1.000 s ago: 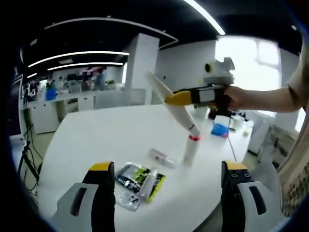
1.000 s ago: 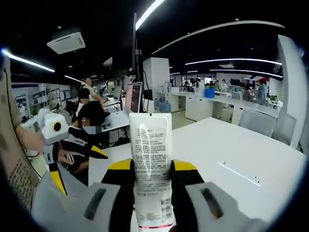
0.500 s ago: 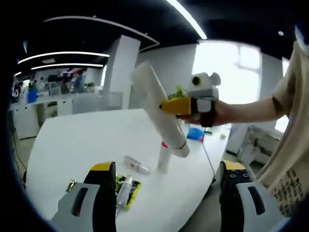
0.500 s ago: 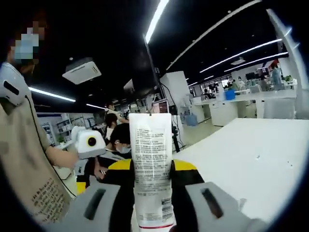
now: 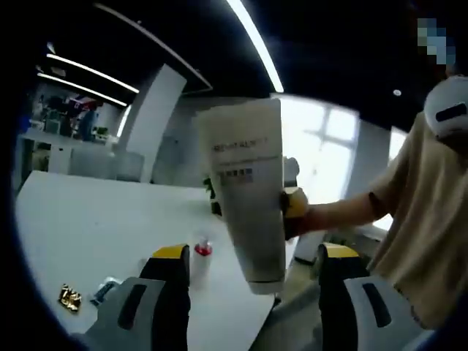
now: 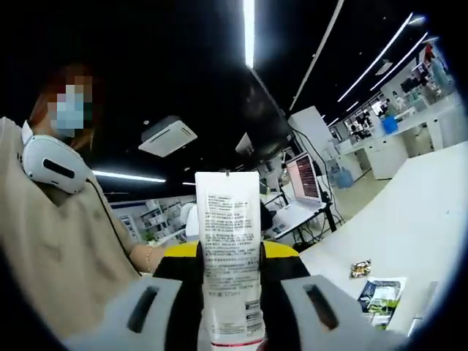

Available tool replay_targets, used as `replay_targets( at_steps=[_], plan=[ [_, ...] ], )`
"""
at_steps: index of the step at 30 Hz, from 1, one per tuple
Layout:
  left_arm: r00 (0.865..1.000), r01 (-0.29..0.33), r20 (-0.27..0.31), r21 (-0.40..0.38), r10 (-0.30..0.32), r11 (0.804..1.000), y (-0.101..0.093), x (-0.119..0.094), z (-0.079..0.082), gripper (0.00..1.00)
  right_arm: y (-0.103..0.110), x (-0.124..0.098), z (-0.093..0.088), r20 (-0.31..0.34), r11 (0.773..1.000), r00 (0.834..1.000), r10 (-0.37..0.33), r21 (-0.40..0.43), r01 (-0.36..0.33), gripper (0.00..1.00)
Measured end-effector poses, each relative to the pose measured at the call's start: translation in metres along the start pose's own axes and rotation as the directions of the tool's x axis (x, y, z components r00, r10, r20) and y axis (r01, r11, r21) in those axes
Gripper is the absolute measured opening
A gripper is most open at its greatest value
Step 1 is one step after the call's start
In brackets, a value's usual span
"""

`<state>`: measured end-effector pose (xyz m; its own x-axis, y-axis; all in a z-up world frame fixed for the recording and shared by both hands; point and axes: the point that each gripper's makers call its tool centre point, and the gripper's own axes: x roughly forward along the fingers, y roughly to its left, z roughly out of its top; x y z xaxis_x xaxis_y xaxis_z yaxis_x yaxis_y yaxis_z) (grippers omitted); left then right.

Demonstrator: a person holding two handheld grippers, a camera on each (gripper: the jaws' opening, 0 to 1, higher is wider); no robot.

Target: Arrange the skincare products in the storage area until every visible bottle or jar stands upright without overlapping.

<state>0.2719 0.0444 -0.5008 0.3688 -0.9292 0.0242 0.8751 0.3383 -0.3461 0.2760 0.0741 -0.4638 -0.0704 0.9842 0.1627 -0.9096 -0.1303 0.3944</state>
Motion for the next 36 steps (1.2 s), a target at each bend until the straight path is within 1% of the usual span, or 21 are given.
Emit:
replay_targets(
  at_steps=[2,3,4,8,10,12,14,15,16,18,21,25,26,29,30,36],
  plan=[
    [0.999,0.042,0.011,-0.022,-0.041,0.999,-0.007,0.003,0.002,0.68,0.007,0.003,0.005,0.035,0.999,0.999,0.032,0.021,-0.033,0.28],
    [0.998,0.054,0.017,-0.027,-0.054,0.998,-0.01,0.003,0.003,0.67,0.012,0.005,0.008,0.055,0.998,0.997,0.054,0.035,-0.056,0.28],
    [0.998,0.062,0.021,-0.031,-0.061,0.998,-0.011,0.004,0.004,0.65,0.014,0.006,0.01,0.069,0.997,0.996,0.061,0.04,-0.064,0.28],
    [0.99,0.131,0.061,-0.063,-0.127,0.989,-0.024,0.008,0.013,0.59,0.025,0.009,0.016,0.111,0.99,0.987,0.117,0.066,-0.124,0.29],
    [0.983,0.167,0.088,-0.081,-0.16,0.983,-0.03,0.01,0.019,0.58,0.029,0.01,0.018,0.125,0.986,0.983,0.137,0.075,-0.147,0.29],
    [0.973,0.212,0.113,-0.091,-0.202,0.973,-0.038,0.011,0.024,0.56,0.036,0.012,0.019,0.134,0.98,0.976,0.17,0.085,-0.182,0.29],
    [0.966,0.24,0.125,-0.094,-0.228,0.966,-0.043,0.011,0.027,0.51,0.041,0.012,0.02,0.149,0.972,0.969,0.198,0.098,-0.214,0.29],
    [0.963,0.25,0.127,-0.095,-0.238,0.964,-0.045,0.011,0.028,0.5,0.043,0.012,0.021,0.155,0.969,0.966,0.208,0.101,-0.225,0.29],
    [0.964,0.245,0.125,-0.096,-0.233,0.965,-0.044,0.012,0.028,0.49,0.045,0.011,0.021,0.159,0.967,0.964,0.214,0.104,-0.232,0.29],
    [0.963,0.252,0.123,-0.091,-0.241,0.963,-0.046,0.011,0.028,0.47,0.049,0.009,0.023,0.168,0.959,0.956,0.24,0.112,-0.26,0.29],
    [0.961,0.259,0.124,-0.088,-0.247,0.962,-0.047,0.012,0.029,0.45,0.053,0.008,0.024,0.172,0.953,0.951,0.259,0.115,-0.28,0.29],
    [0.963,0.255,0.117,-0.092,-0.244,0.962,-0.046,0.014,0.03,0.45,0.054,0.006,0.026,0.172,0.954,0.95,0.262,0.105,-0.282,0.29],
    [0.964,0.253,0.106,-0.112,-0.242,0.961,-0.046,0.015,0.028,0.44,0.053,0.006,0.027,0.173,0.955,0.95,0.261,0.1,-0.281,0.29],
    [0.961,0.271,0.093,-0.122,-0.261,0.955,-0.049,0.016,0.025,0.37,0.052,0.006,0.028,0.166,0.959,0.952,0.256,0.08,-0.272,0.29],
    [0.964,0.259,0.095,-0.11,-0.249,0.959,-0.048,0.018,0.026,0.37,0.052,0.006,0.029,0.162,0.96,0.953,0.255,0.074,-0.27,0.29],
    [0.969,0.244,0.067,-0.085,-0.239,0.966,-0.046,0.024,0.027,0.37,0.05,0.004,0.031,0.159,0.96,0.953,0.257,0.074,-0.271,0.29]
  ],
)
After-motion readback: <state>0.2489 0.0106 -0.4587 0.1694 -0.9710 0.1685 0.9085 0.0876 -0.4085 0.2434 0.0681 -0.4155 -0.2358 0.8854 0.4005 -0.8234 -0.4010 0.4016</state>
